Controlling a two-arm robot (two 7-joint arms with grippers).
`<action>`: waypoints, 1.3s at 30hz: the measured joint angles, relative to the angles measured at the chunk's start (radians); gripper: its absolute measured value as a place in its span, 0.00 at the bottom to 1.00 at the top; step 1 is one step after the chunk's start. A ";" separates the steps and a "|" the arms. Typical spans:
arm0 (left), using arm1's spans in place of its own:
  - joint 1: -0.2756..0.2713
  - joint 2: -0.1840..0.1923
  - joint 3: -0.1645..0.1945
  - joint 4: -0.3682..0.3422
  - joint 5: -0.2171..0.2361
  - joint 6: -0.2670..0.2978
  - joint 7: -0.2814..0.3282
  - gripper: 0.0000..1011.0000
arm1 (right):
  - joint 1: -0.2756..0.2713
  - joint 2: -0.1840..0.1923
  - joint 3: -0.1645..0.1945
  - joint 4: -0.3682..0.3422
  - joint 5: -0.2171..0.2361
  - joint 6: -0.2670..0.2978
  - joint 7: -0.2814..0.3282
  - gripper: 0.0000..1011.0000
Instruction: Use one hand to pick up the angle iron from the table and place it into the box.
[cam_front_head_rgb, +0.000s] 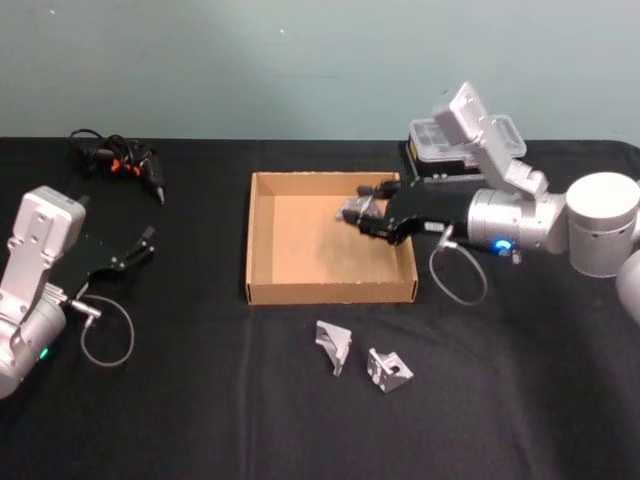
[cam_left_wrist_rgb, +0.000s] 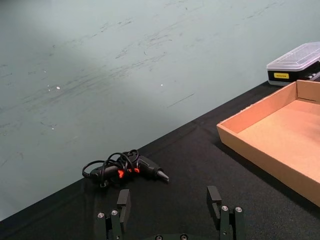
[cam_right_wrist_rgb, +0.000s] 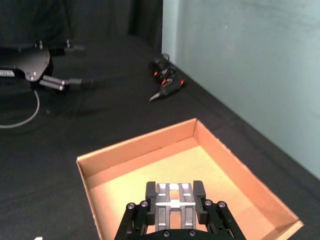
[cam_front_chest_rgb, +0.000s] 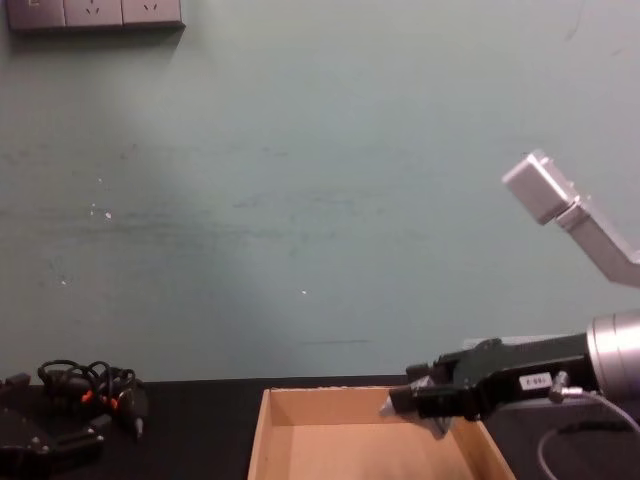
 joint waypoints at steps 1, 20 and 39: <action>0.000 0.000 0.000 0.000 0.000 0.000 0.000 0.99 | 0.002 -0.003 -0.002 0.006 -0.003 0.001 0.002 0.44; 0.000 0.000 0.000 0.000 0.000 0.000 0.000 0.99 | 0.006 -0.018 -0.039 0.043 -0.070 0.031 0.033 0.52; 0.000 0.000 0.000 0.000 0.000 0.000 0.000 0.99 | -0.232 0.125 0.133 -0.377 -0.016 0.198 -0.239 0.99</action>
